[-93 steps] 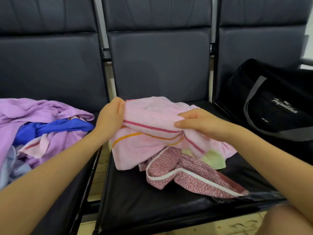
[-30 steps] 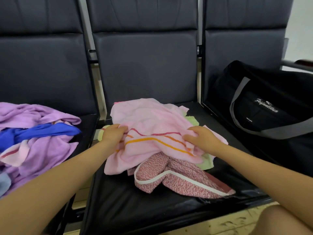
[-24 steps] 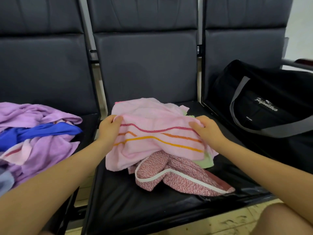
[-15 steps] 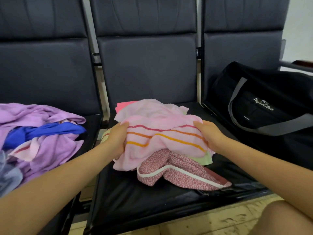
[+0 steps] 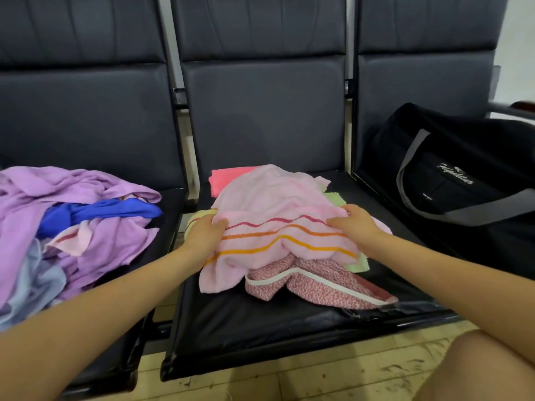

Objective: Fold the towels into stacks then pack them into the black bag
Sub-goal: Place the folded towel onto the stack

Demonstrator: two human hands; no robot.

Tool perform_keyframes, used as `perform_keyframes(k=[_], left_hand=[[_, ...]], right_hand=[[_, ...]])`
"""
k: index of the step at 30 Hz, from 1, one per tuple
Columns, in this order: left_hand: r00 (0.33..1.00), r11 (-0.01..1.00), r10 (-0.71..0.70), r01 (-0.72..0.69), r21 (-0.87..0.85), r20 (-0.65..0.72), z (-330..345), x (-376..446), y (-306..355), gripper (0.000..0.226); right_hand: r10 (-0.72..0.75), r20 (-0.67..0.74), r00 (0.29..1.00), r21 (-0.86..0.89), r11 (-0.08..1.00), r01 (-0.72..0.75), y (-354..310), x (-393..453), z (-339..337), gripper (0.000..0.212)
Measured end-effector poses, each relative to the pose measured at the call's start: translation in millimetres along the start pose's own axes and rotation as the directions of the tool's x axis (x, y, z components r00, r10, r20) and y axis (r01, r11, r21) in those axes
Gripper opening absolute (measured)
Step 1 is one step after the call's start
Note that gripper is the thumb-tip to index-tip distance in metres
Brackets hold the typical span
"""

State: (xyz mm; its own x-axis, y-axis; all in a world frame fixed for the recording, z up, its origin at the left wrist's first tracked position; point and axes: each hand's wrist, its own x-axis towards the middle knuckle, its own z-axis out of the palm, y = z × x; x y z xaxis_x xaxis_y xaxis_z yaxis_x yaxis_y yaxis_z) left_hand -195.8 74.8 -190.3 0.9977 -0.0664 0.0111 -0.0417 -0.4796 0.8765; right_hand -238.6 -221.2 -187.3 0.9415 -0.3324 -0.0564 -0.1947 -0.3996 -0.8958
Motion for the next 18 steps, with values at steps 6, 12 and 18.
perform_keyframes(k=[6,12,18], left_hand=[[0.984,0.92,0.176,-0.169,0.353,0.014,-11.6,-7.0,0.4,0.024],[0.955,0.827,0.194,-0.281,0.487,0.223,-19.4,-22.8,0.7,0.027],[0.856,0.759,0.14,-0.416,0.501,0.498,-24.9,-40.8,-5.2,0.045]], right_hand=[[-0.148,0.166,0.975,-0.598,0.771,0.219,-8.6,-14.0,-18.4,0.037],[0.064,0.368,0.928,-0.645,0.736,0.205,-3.7,-36.7,-34.5,0.029],[0.115,0.455,0.883,-0.57,0.8,0.189,-2.3,-51.4,-42.9,0.039]])
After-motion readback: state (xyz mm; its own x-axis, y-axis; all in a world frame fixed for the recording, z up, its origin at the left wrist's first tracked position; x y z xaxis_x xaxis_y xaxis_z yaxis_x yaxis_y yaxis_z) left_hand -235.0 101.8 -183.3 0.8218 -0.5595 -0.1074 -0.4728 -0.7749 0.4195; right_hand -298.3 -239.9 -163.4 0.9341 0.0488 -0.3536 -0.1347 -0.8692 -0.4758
